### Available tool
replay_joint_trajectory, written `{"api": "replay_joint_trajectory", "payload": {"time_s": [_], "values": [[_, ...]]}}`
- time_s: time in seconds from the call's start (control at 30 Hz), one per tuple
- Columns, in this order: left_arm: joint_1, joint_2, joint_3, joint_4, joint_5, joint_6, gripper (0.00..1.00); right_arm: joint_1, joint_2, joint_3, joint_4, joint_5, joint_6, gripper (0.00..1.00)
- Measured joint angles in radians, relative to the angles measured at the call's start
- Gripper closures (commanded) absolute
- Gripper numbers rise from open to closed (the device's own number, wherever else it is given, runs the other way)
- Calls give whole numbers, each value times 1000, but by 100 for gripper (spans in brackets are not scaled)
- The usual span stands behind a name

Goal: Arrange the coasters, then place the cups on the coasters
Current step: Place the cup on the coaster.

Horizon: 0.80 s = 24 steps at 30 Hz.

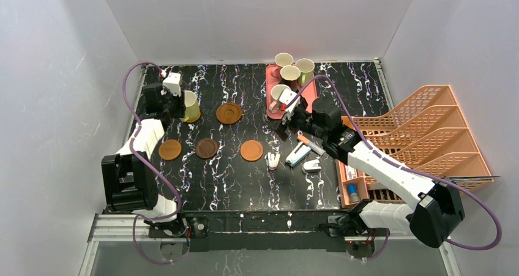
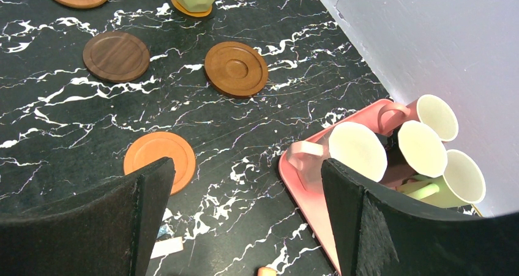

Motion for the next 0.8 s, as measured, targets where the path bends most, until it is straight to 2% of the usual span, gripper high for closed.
{"api": "replay_joint_trajectory", "payload": {"time_s": [0.8], "values": [[0,-11,-31,-15,2,35,72,-1,0,0,0,0,0,2]]}}
